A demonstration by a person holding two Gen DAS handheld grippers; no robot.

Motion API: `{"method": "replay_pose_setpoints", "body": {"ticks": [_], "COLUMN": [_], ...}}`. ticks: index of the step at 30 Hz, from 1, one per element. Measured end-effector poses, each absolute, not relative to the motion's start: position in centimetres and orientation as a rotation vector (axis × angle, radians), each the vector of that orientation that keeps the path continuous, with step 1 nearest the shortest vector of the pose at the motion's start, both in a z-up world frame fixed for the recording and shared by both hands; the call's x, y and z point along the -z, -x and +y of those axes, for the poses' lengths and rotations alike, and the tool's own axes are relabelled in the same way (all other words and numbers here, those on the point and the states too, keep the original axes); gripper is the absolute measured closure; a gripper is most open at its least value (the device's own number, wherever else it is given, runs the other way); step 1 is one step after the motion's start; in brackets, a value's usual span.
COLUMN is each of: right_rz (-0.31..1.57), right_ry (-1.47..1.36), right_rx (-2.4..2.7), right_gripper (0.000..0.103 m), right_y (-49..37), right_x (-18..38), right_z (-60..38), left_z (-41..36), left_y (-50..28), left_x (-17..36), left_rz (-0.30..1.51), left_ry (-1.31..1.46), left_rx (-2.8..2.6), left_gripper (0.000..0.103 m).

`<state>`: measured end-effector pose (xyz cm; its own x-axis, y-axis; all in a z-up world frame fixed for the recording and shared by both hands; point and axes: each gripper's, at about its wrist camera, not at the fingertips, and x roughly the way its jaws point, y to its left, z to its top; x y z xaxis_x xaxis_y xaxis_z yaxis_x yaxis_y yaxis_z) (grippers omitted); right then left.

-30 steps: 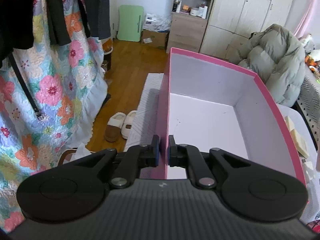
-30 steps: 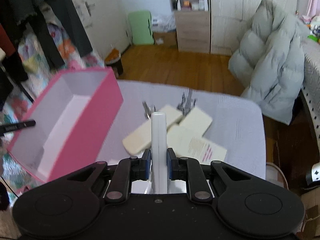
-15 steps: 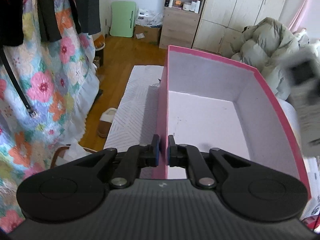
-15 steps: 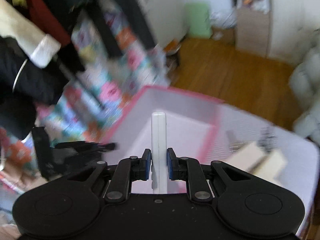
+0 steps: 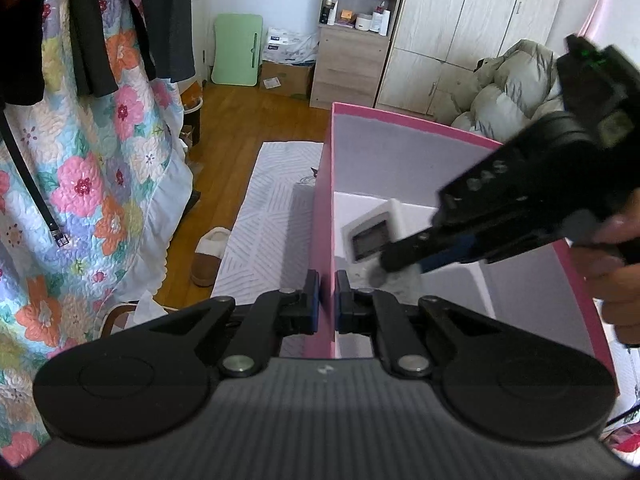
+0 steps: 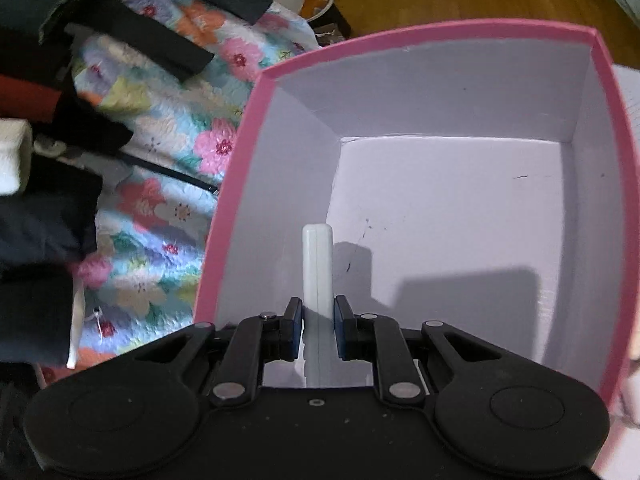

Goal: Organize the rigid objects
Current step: 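Lift the white remote and carry it into the pink box with the right gripper, then open the right gripper to drop the white remote inside the box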

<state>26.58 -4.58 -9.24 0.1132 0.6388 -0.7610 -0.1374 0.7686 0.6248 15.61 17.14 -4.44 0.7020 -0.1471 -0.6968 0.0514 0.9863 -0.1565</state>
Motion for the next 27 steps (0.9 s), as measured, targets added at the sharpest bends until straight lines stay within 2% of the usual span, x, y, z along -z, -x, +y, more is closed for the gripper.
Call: {"method": "replay_pose_setpoints", "body": {"ticks": [12,13,15,16,19,27], "right_rz": [1.432,1.439,1.457,1.46,1.368,1.145], "right_ry": [-0.559,-0.547,-0.484,-0.381,-0.166,-0.052], "right_rx": [-0.558,-0.564,-0.593,-0.602,-0.622,-0.684], "right_gripper": [0.082,0.078,0.059,0.048,0.047,0.048], "right_y": [-27.7,-27.9,-28.3,-28.4,-28.0,-26.0], "right_x": [12.4,12.3,12.1,11.4,8.3,-0.7], "right_z": [-3.9,-3.7,-3.2,-2.8,-2.6,-8.7], "left_z": [17.0,17.0,16.9,16.7,16.2,15.7], "left_y": [-15.0,-15.0,-15.0,-14.9,-14.7,-15.1], "left_x": [4.2,4.2,4.2,4.1,3.9,4.2], "left_rz": [0.761,0.76,0.758,0.755,0.744,0.75], "left_ry": [0.125,0.12,0.111,0.104,0.083,0.054], "left_rx": [0.106,0.105,0.097,0.093,0.089,0.071], "left_gripper": [0.098,0.098,0.099,0.099,0.099,0.1]}}
